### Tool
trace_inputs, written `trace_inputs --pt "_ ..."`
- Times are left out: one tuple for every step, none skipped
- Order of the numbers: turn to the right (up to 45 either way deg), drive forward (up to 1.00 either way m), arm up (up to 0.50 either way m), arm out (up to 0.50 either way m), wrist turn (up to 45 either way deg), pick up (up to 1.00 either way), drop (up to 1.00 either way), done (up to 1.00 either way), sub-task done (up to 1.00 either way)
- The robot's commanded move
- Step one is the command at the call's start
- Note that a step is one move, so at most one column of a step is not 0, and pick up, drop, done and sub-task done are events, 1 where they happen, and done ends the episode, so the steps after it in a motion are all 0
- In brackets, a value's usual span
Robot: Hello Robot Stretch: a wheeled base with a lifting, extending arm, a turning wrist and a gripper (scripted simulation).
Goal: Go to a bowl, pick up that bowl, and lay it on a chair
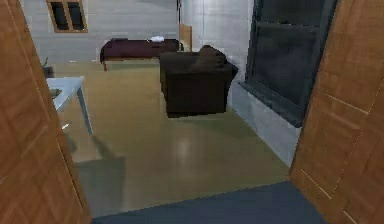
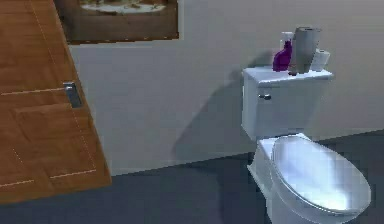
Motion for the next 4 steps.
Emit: trace_inputs --pt "-30.0 0.0 0.0 0.0 0.0 0.0 0.0 0.0 0.0" --pt "0.0 0.05 0.0 0.0 0.0 0.0 0.0 0.0 0.0" --pt "42.0 0.0 0.0 0.0 0.0 0.0 0.0 0.0 0.0" --pt "0.0 0.65 0.0 0.0 0.0 0.0 0.0 0.0 0.0"
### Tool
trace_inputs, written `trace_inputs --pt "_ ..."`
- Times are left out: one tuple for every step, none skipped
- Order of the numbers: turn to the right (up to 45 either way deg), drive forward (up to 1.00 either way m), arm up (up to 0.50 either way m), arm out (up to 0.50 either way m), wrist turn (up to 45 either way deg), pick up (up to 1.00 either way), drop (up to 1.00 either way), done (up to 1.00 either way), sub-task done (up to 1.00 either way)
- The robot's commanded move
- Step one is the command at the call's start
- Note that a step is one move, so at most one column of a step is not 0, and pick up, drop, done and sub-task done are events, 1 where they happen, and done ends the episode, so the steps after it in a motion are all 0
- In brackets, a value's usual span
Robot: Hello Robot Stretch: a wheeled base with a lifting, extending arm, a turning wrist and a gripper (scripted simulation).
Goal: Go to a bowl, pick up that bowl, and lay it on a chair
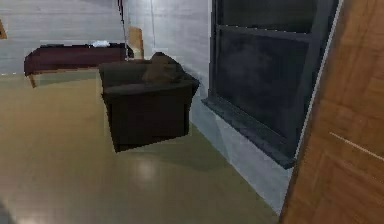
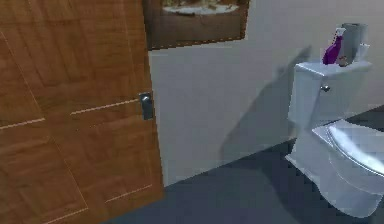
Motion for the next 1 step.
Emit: trace_inputs --pt "-45.0 0.0 0.0 0.0 0.0 0.0 0.0 0.0 0.0"
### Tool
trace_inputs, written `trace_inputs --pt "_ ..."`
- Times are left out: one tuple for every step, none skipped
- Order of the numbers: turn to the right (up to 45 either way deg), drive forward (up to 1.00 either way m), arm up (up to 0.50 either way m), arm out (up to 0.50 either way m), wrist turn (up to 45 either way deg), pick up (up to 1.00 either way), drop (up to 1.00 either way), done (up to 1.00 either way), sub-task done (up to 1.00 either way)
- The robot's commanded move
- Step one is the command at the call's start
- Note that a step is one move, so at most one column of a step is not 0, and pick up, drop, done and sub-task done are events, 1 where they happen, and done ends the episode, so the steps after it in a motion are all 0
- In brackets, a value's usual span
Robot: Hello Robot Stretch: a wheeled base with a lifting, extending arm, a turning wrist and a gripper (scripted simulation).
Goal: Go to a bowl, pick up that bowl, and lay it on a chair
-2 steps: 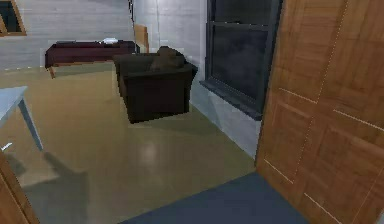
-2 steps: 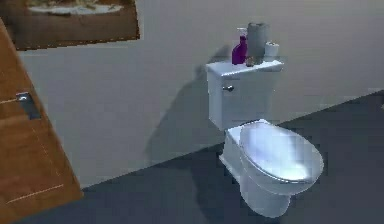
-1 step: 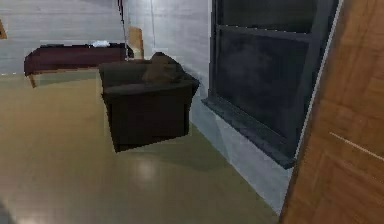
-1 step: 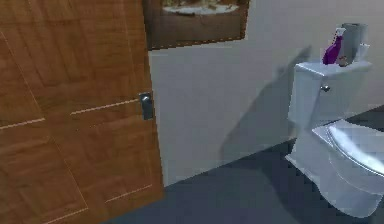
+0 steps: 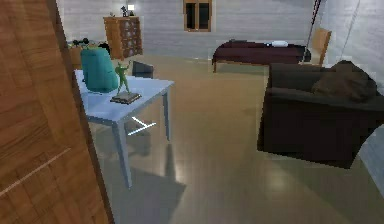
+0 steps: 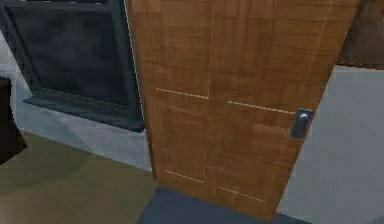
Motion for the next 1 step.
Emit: trace_inputs --pt "0.0 0.85 0.0 0.0 0.0 0.0 0.0 0.0 0.0"
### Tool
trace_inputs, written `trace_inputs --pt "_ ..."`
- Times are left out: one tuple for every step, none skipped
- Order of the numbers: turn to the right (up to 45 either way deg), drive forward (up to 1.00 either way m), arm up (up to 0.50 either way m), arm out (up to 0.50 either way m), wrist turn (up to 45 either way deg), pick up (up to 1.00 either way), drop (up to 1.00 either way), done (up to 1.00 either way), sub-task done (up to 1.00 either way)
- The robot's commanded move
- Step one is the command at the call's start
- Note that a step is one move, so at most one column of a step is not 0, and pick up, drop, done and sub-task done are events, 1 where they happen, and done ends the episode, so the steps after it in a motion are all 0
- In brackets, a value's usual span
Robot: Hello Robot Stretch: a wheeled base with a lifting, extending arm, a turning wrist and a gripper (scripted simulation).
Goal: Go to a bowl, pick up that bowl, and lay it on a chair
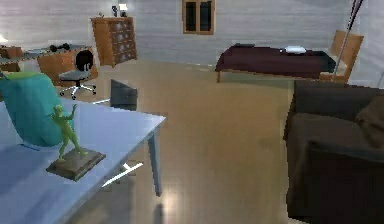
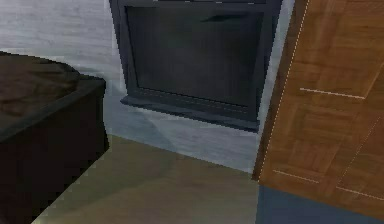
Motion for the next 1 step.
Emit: trace_inputs --pt "6.0 0.0 0.0 0.0 0.0 0.0 0.0 0.0 0.0"
